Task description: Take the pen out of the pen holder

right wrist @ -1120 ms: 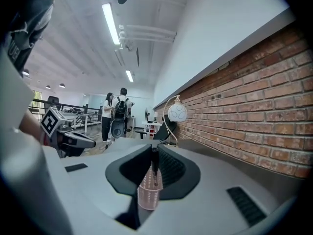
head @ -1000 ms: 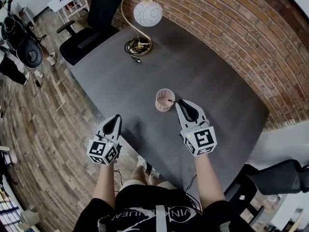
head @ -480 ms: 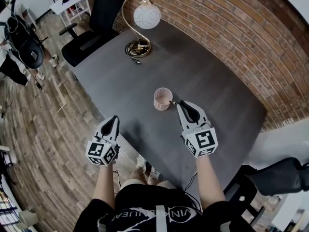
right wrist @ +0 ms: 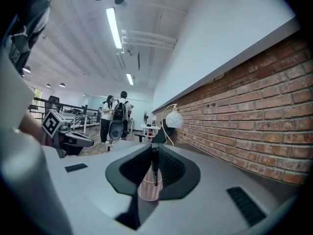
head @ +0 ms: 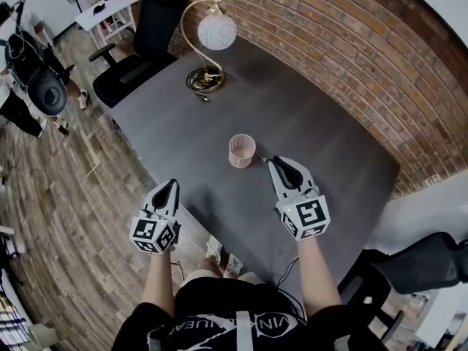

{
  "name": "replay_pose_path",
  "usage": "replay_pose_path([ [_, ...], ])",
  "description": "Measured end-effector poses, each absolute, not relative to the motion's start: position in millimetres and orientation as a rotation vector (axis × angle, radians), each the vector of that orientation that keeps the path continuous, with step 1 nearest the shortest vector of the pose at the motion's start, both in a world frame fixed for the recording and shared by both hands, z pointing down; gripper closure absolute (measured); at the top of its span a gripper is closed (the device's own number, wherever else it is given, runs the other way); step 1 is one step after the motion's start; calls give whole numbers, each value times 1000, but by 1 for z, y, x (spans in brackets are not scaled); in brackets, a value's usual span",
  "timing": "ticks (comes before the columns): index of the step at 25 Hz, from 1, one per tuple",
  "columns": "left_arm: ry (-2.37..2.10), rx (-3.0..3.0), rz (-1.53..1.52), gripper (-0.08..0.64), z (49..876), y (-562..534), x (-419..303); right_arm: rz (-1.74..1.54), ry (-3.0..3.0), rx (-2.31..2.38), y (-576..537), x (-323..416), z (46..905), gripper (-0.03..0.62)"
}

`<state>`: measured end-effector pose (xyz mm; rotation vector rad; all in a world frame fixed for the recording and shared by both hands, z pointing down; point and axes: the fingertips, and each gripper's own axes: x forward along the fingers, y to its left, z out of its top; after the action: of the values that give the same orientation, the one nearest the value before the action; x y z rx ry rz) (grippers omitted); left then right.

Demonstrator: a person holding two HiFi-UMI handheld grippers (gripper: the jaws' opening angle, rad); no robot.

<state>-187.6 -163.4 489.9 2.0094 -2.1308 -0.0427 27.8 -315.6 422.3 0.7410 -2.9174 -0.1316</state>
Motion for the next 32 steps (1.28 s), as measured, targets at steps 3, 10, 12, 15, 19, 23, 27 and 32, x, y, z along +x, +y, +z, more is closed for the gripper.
replay_pose_path([
  [3,-2138,2009,-43,545,487,-160,-186,-123,-2913,745,-312,34,422,538],
  [10,-2153,2019,-49,545,479,-153,-182,-60,-2908,759,-304,49,427,538],
  [12,-2157,2021,-49,545,478,-151,-181,-37,-2903,760,-300,53,432,538],
  [15,-2159,2023,-51,545,477,-148,-178,-7,-2893,770,-295,60,440,538],
  [19,-2164,2025,-44,545,476,-143,-175,18,-2882,781,-290,68,448,538],
  [23,-2174,2025,-43,545,473,-137,-174,25,-2875,786,-284,74,452,538],
  [27,-2186,2022,-43,546,470,-132,-175,35,-2870,800,-282,79,454,538],
  [32,-2195,2025,-46,545,466,-128,-172,48,-2871,819,-280,85,454,538],
])
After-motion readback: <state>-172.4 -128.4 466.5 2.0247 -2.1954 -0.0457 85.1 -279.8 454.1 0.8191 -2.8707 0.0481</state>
